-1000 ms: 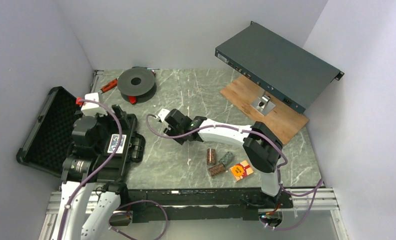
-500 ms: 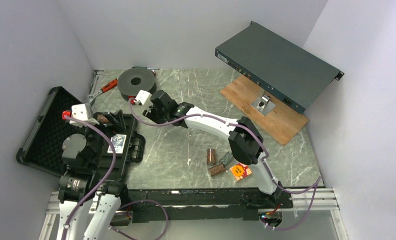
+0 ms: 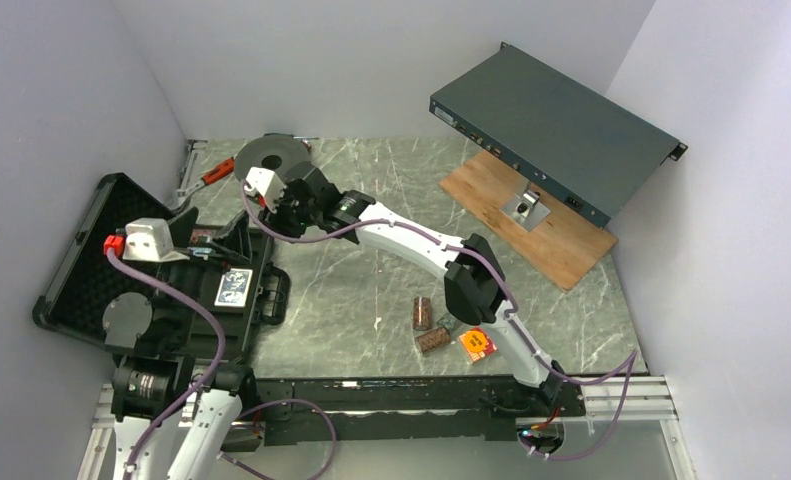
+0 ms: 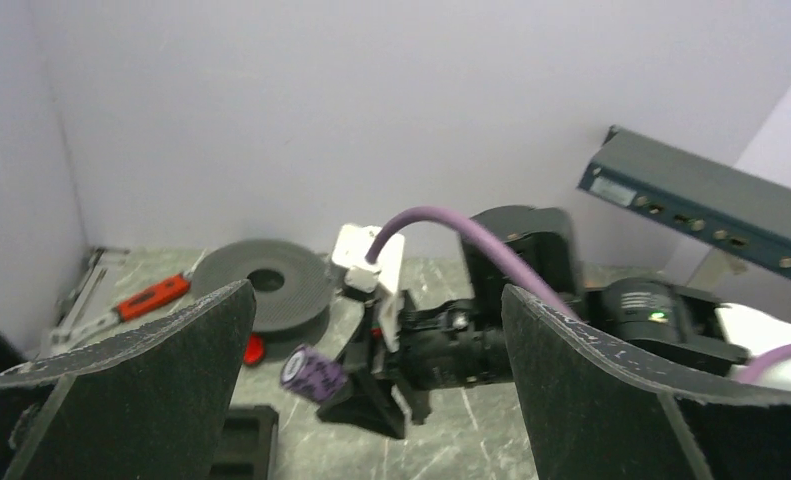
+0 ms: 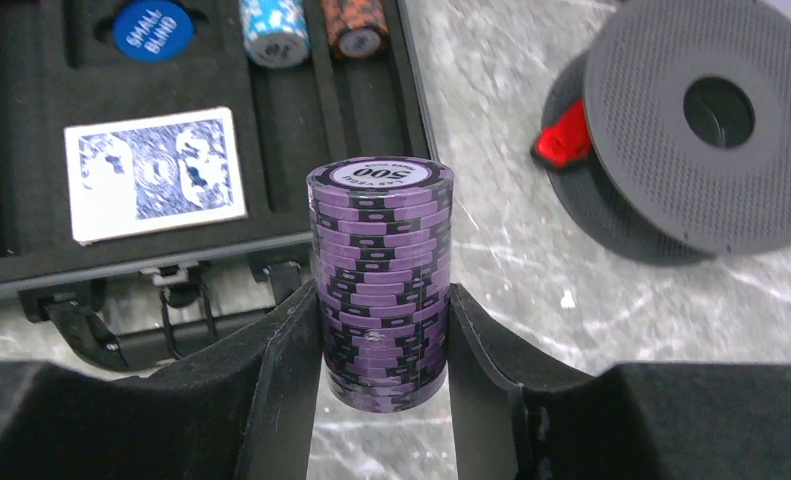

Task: Pack up texas hold em set

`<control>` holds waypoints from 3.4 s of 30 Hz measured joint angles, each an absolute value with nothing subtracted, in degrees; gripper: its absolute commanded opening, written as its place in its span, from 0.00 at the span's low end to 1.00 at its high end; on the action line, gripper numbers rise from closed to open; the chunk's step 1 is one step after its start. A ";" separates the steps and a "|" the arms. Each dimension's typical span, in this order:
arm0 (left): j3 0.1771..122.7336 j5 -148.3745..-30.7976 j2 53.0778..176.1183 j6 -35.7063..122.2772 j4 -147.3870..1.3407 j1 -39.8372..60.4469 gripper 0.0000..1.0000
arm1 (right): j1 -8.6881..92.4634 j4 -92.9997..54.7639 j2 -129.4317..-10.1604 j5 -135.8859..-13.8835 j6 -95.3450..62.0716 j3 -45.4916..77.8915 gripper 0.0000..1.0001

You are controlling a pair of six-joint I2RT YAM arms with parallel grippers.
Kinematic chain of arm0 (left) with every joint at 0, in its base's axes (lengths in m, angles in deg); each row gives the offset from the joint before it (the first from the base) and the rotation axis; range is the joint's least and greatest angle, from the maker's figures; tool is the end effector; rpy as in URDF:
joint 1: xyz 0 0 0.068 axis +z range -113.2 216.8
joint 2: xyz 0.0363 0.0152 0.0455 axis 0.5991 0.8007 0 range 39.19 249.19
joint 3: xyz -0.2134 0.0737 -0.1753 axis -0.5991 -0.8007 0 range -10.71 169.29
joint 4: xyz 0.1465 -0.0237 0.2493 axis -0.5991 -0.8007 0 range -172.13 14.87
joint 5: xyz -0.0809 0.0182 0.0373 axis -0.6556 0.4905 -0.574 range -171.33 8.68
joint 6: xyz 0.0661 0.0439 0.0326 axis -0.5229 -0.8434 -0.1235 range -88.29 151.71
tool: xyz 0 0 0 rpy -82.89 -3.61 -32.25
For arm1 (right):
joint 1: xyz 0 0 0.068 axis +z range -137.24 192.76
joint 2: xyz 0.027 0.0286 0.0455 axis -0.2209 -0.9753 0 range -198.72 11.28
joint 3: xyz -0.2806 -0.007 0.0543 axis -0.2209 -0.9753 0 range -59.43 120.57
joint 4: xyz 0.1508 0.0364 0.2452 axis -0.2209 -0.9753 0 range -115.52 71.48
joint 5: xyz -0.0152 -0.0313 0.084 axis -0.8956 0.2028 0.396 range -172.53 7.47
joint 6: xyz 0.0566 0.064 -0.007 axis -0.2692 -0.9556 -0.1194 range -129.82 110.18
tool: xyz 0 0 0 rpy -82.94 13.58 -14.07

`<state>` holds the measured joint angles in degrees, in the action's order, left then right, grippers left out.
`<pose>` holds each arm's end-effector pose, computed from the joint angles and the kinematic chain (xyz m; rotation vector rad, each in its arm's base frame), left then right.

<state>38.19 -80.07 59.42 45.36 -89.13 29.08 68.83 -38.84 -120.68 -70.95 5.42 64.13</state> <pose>0.1163 -0.0141 0.4321 -0.0870 1.3181 -0.3032 0.3316 0.5201 0.2679 -1.3400 1.6494 0.6397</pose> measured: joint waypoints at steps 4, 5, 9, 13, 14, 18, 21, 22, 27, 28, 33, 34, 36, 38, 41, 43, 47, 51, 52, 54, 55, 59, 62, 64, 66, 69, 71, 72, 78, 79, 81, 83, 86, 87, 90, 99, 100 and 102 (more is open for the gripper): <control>39.44 -83.00 58.46 44.85 -85.13 28.49 1.00 | 69.05 -38.49 -122.62 -67.48 5.12 67.39 0.00; 39.72 -83.48 58.28 44.70 -84.16 28.42 1.00 | 69.14 -38.47 -122.88 -66.78 4.99 67.50 0.00; 41.08 -85.07 58.13 44.24 -80.43 28.14 1.00 | 69.45 -38.31 -124.39 -65.16 4.51 68.44 0.00; 41.08 -85.25 58.15 43.43 -78.74 28.14 1.00 | 69.75 -37.64 -126.42 -63.81 3.87 69.84 0.00; 41.03 -85.64 58.15 43.37 -78.24 28.14 1.00 | 69.88 -37.44 -126.95 -63.56 3.81 70.25 0.00; 40.55 -87.04 58.15 43.15 -75.62 28.14 1.00 | 70.26 -36.89 -129.40 -62.41 3.17 72.83 0.00; 39.42 -87.52 58.15 43.08 -74.59 28.14 1.00 | 70.76 -35.49 -131.08 -62.08 2.58 74.01 0.00; 38.96 -87.59 58.15 43.02 -74.48 28.14 1.00 | 70.93 -35.14 -131.39 -61.88 2.43 74.01 0.00; 38.21 -87.59 58.17 42.91 -74.50 28.14 1.00 | 71.89 -34.31 -133.24 -61.16 1.86 75.17 0.00; 38.21 -87.59 58.17 42.91 -74.48 28.14 1.00 | 72.18 -34.03 -133.88 -61.16 1.84 75.70 0.00; 37.99 -87.65 58.17 42.93 -74.46 28.14 1.00 | 73.29 -32.06 -135.69 -61.23 1.90 75.94 0.00; 37.93 -87.74 58.17 42.93 -74.46 28.14 1.00 | 73.42 -31.67 -136.06 -61.25 1.90 75.94 0.00; 37.75 -87.85 58.17 42.93 -74.46 28.14 1.00 | 73.64 -30.58 -136.81 -61.44 1.93 76.07 0.00; 37.60 -88.00 58.17 42.93 -74.48 28.14 1.00 | 73.86 -29.18 -138.10 -61.58 1.99 76.81 0.00; 37.38 -88.13 58.20 42.95 -74.50 28.14 1.00 | 74.01 -26.97 -139.63 -62.58 2.21 77.34 0.00; 37.29 -88.20 58.24 42.97 -74.50 28.14 1.00 | 73.97 -25.62 -140.41 -63.37 2.60 77.44 0.00; 37.29 -88.26 58.55 42.97 -74.48 28.14 1.00 | 73.84 -23.08 -141.46 -64.85 3.35 77.53 0.00; 37.29 -88.55 58.81 42.97 -74.48 28.14 1.00 | 73.49 -21.31 -142.14 -65.62 4.20 77.53 0.00; 37.29 -88.59 58.87 42.97 -74.50 28.14 1.00 | 73.49 -21.18 -142.18 -65.60 4.42 77.53 0.00; 37.27 -88.61 58.92 42.97 -74.50 28.14 1.00 | 73.45 -21.00 -142.25 -65.55 4.83 77.51 0.00; 37.27 -88.61 58.92 42.95 -74.50 28.14 1.00 | 73.45 -20.76 -142.25 -65.51 5.03 77.18 0.00; 37.27 -88.59 58.94 42.97 -74.50 28.14 1.00 | 73.45 -18.42 -142.12 -65.34 5.69 74.34 0.00; 37.25 -88.59 58.94 42.97 -74.53 28.20 1.00 | 73.60 -17.53 -141.62 -65.51 6.63 73.05 0.07; 37.23 -88.57 58.94 42.97 -74.53 28.25 1.00 | 73.67 -16.94 -141.33 -65.73 7.19 72.24 0.16; 37.23 -88.57 58.94 42.97 -74.53 28.25 1.00 | 73.73 -15.76 -140.74 -66.03 7.57 70.84 0.24; 37.19 -88.57 58.94 42.99 -74.55 28.29 1.00 | 73.80 -15.19 -139.63 -67.06 7.96 68.99 0.38; 37.12 -88.57 58.94 42.99 -74.57 28.38 1.00 | 73.84 -15.12 -138.86 -67.67 8.18 67.89 0.45; 37.10 -88.57 58.94 42.99 -74.55 28.40 1.00 | 73.82 -15.15 -138.56 -67.96 8.22 67.41 0.47; 37.08 -88.46 58.94 43.08 -74.59 28.53 1.00 | 74.04 -15.39 -137.27 -69.16 8.81 66.14 0.62; 37.08 -88.40 58.94 43.10 -74.59 28.55 1.00 | 74.04 -15.50 -137.07 -69.12 8.88 66.08 0.66; 37.08 -88.29 58.94 43.13 -74.68 28.60 1.00 | 74.04 -15.45 -136.70 -69.20 9.07 66.06 0.71; 37.05 -88.09 58.94 43.15 -74.88 28.64 1.00 | 74.04 -15.47 -136.46 -69.31 9.12 66.06 0.72; 36.97 -87.98 58.94 43.15 -75.12 28.75 1.00 | 74.04 -15.52 -136.24 -69.77 9.20 65.99 0.72; 36.90 -87.98 58.96 43.15 -75.18 28.75 1.00 | 74.06 -15.54 -136.13 -70.06 9.25 65.86 0.72; 36.81 -87.98 58.96 43.15 -75.40 28.79 1.00 | 74.15 -15.58 -135.69 -70.56 9.36 65.38 0.72; 36.77 -87.96 58.96 43.15 -75.44 28.86 1.00 | 74.21 -15.28 -131.12 -72.07 9.05 59.92 0.22; 36.77 -87.96 58.96 43.15 -75.44 28.86 1.00 | 74.21 -15.28 -130.38 -72.07 8.83 59.24 0.16; 36.77 -87.96 58.96 43.15 -75.44 28.90 1.00 | 74.19 -15.32 -129.57 -71.98 8.37 58.89 0.07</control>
<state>36.77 -87.96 58.96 43.15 -75.44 28.90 74.19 -15.32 -129.57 -71.98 8.37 58.89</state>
